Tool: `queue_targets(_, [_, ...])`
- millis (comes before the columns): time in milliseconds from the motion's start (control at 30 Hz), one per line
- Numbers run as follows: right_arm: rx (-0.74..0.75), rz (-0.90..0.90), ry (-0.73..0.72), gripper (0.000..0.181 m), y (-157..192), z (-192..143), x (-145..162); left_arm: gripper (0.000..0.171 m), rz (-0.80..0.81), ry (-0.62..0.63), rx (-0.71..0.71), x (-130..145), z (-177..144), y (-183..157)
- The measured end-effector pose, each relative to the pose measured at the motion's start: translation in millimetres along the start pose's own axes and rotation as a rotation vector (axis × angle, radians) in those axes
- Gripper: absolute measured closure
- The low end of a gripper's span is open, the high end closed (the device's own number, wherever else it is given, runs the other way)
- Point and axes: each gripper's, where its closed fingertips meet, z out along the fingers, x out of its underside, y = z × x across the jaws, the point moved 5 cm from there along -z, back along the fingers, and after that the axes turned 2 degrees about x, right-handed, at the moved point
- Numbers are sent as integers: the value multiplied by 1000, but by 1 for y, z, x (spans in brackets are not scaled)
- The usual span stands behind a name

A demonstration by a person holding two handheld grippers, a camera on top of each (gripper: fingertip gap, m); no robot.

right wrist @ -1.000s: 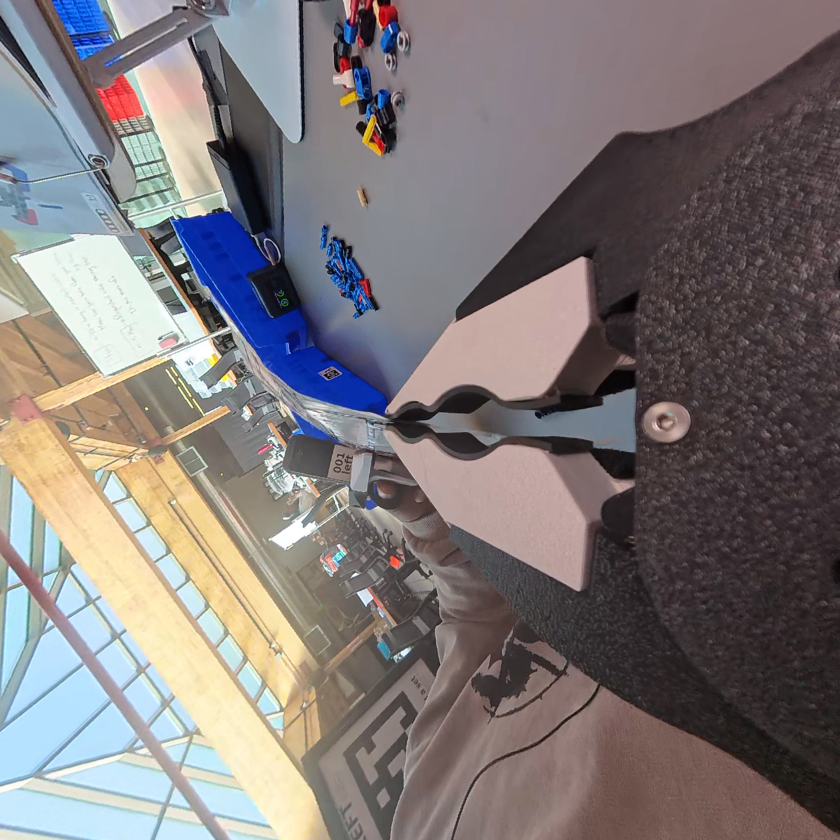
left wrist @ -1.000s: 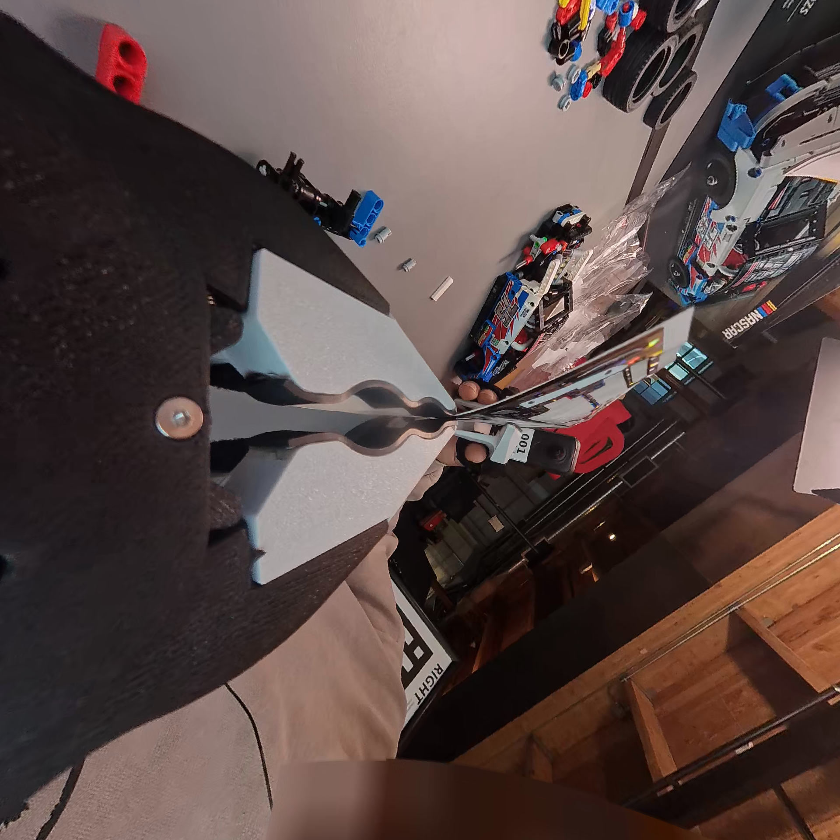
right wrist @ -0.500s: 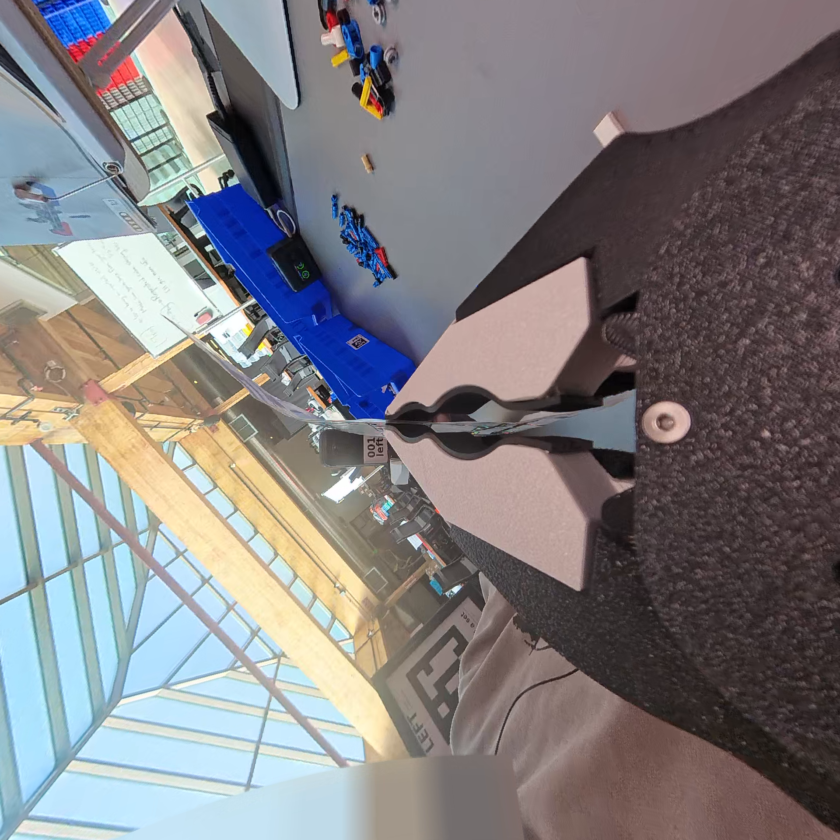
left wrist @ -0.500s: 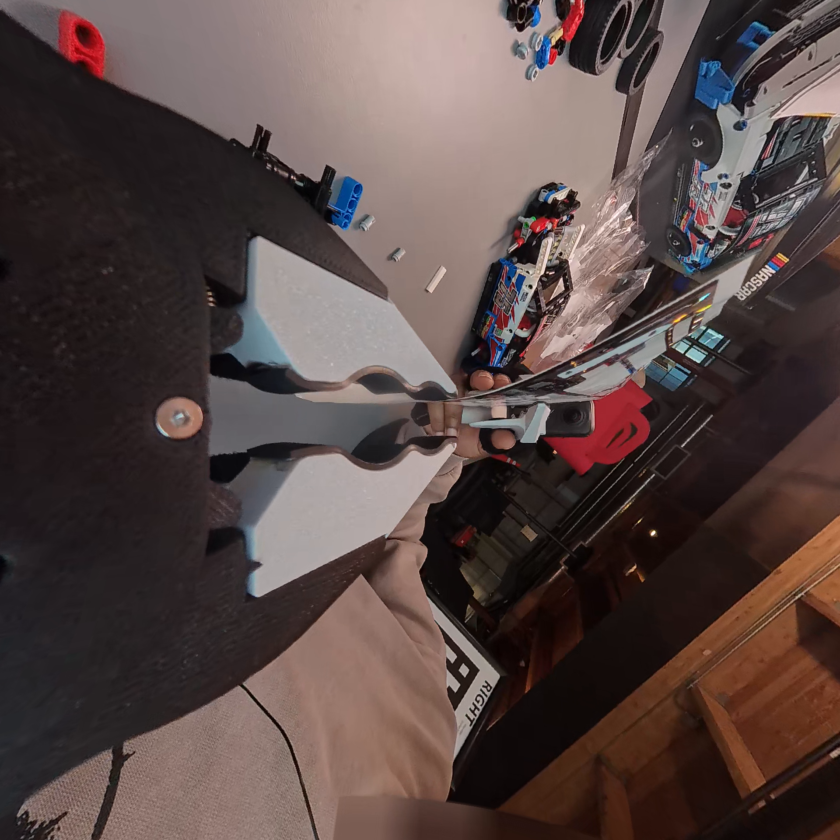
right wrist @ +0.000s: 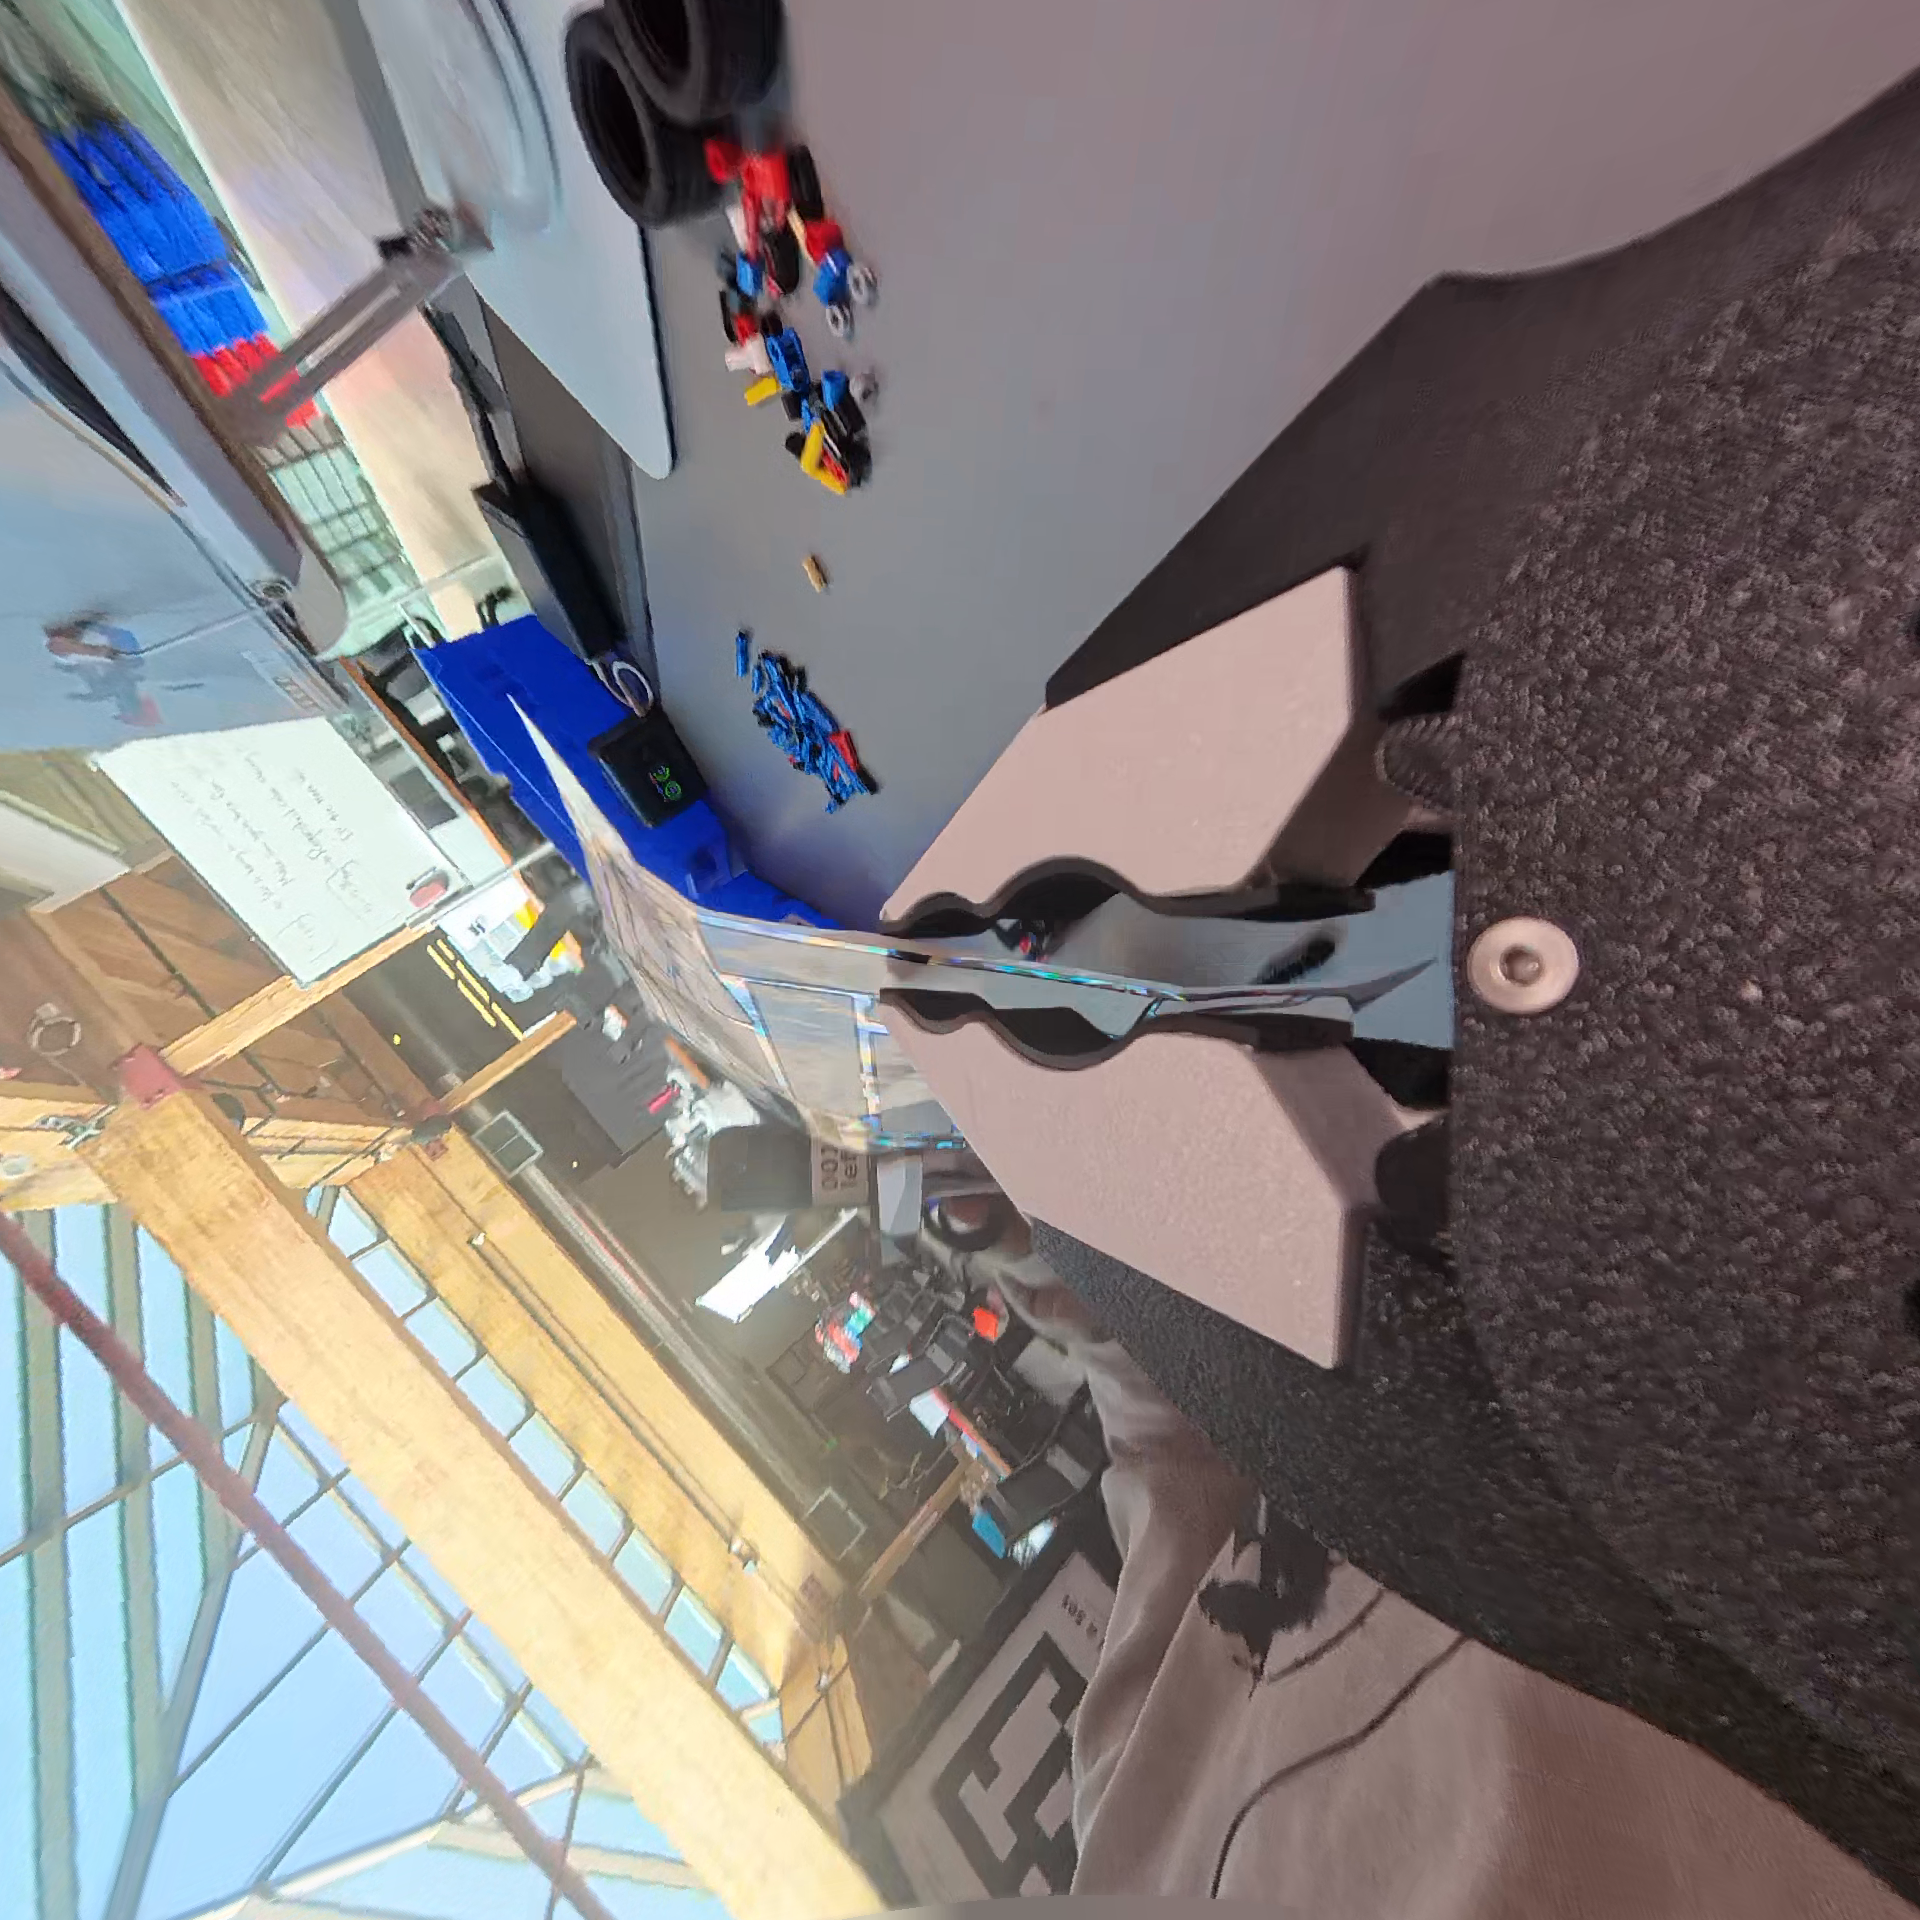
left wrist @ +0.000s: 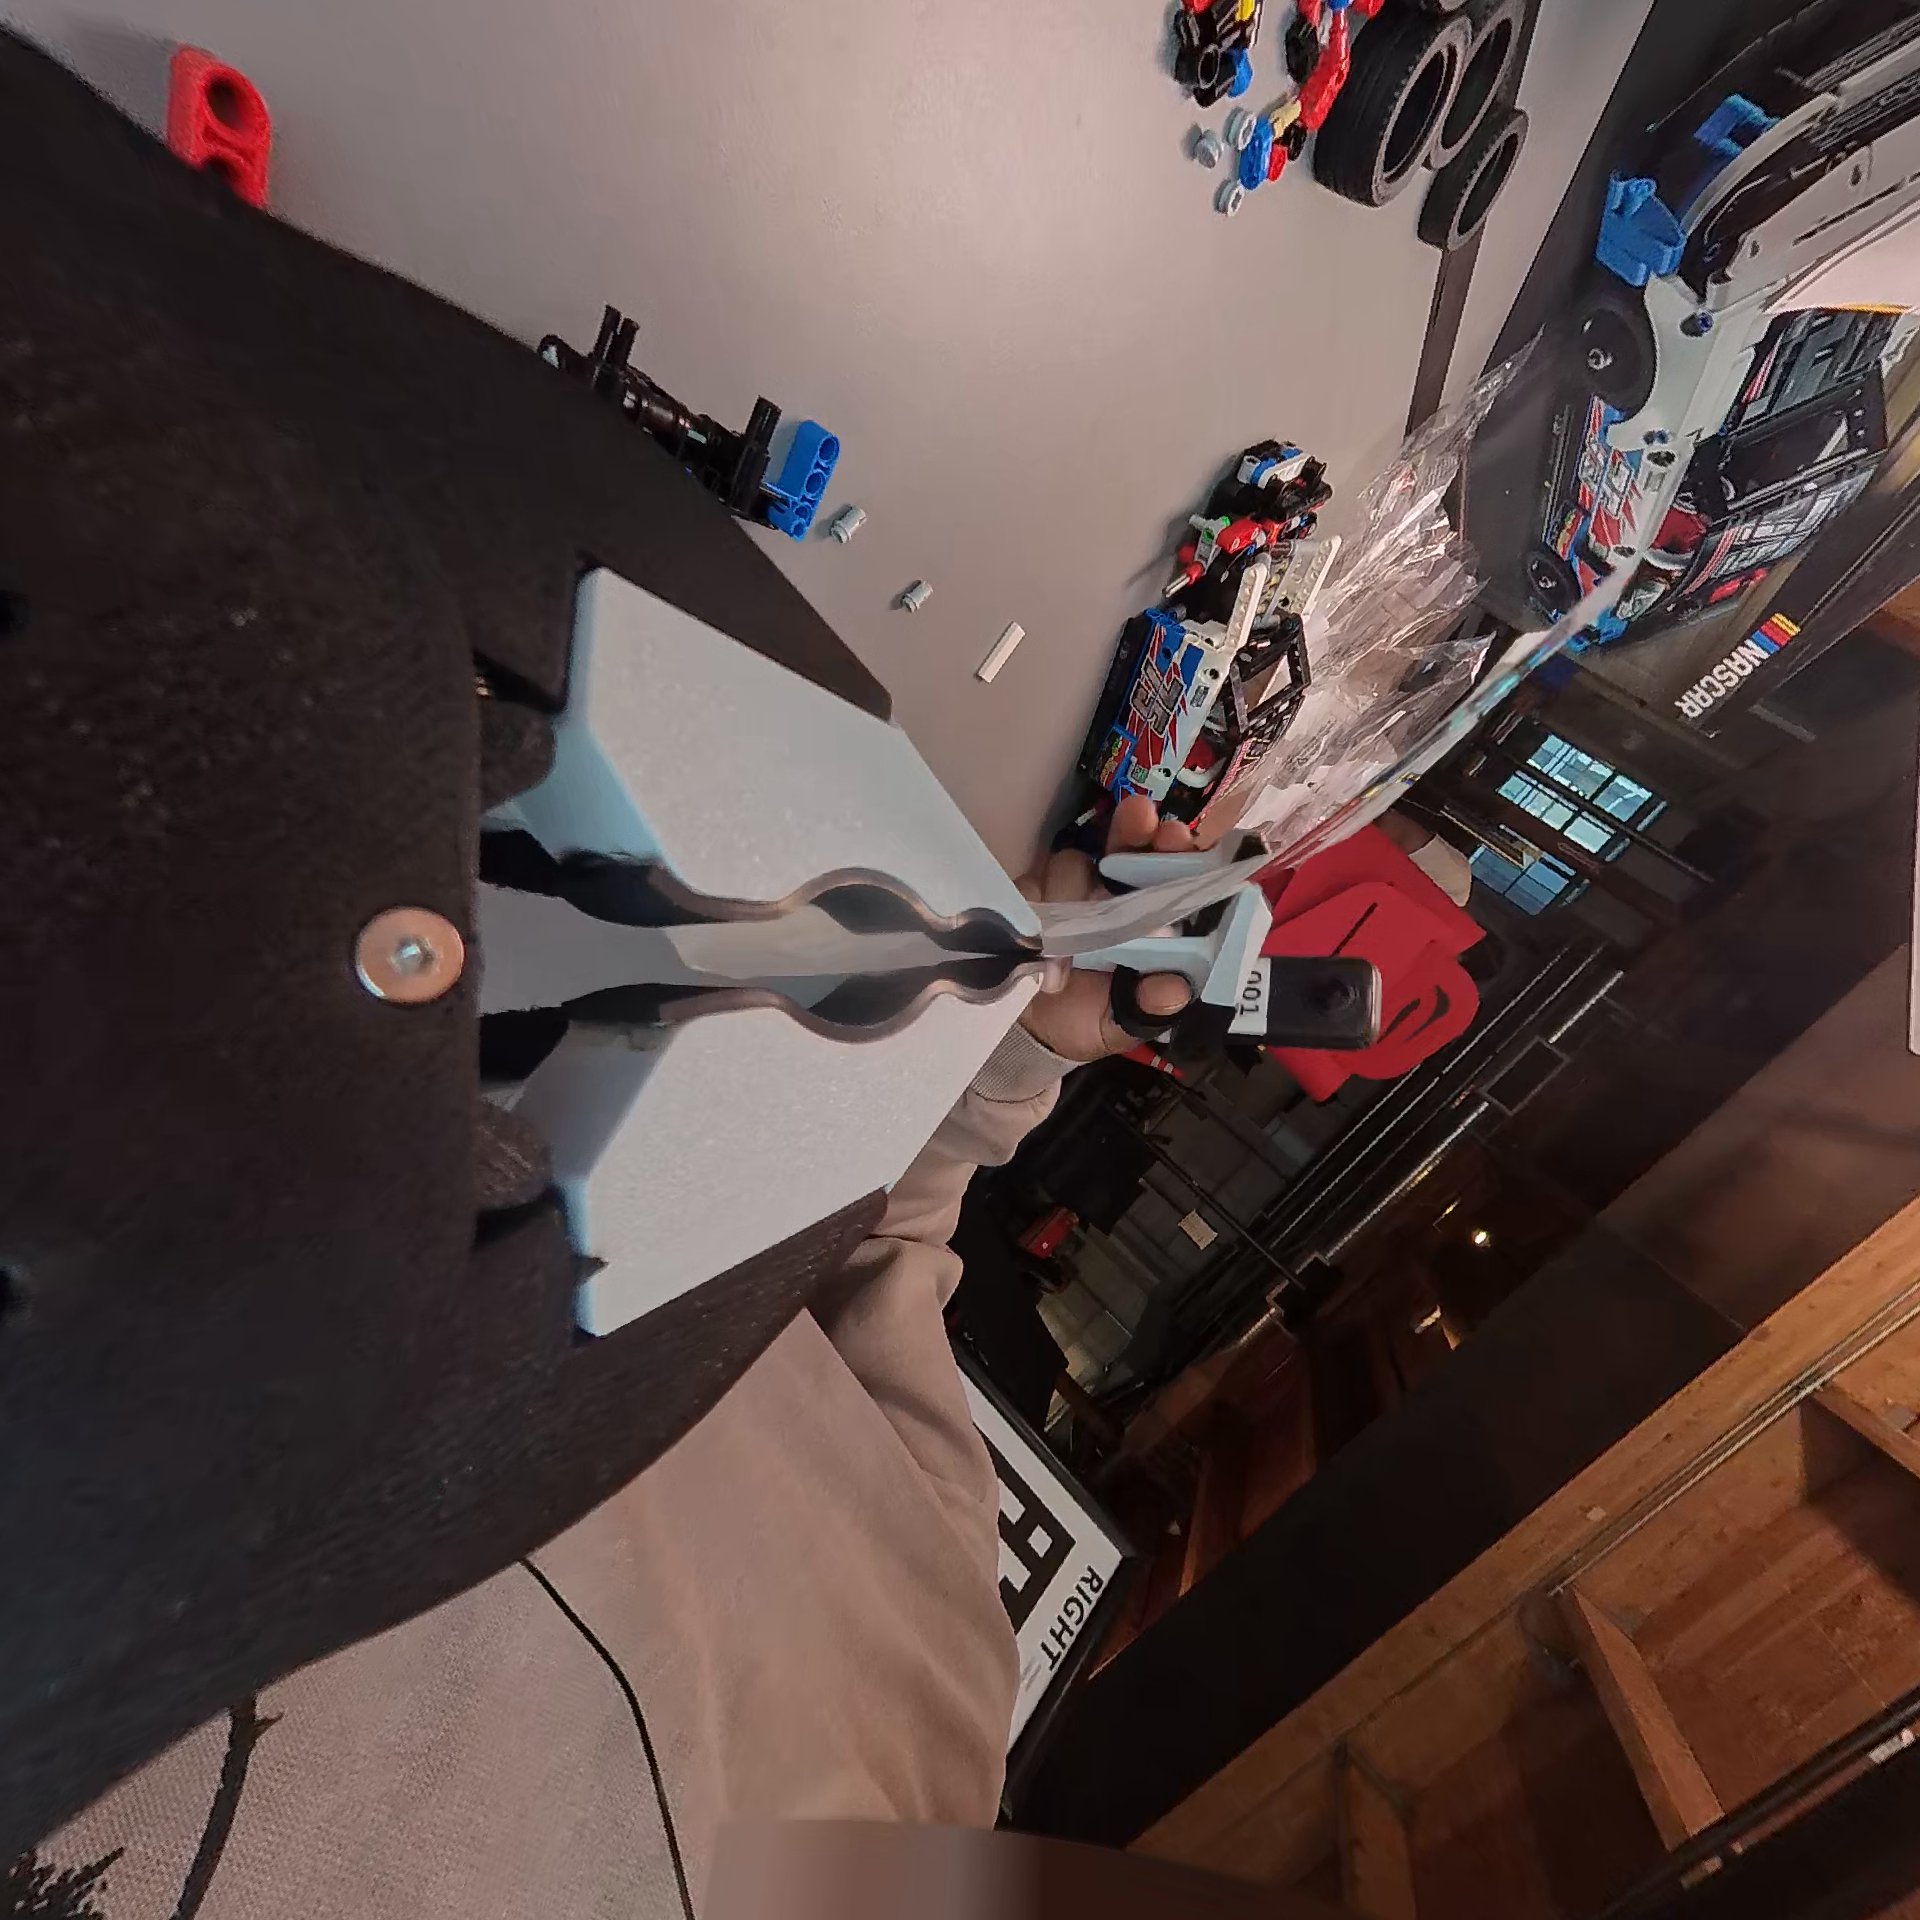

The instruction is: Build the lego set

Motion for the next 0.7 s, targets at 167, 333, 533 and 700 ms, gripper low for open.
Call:
queue_targets(167, [234,-915,127,151,48,-3,-32,171,24,43,-39,-1,4,-1])
queue_targets(333, [100,-1392,499,123,89,49,31,171,198,185,-70,7,24,-15])
queue_targets(533, [-19,-1396,572,130,91,64,59,171,360,281,-58,17,33,-36])
queue_targets(700, [-107,-1338,559,144,102,59,66,171,488,383,-42,27,35,-44])
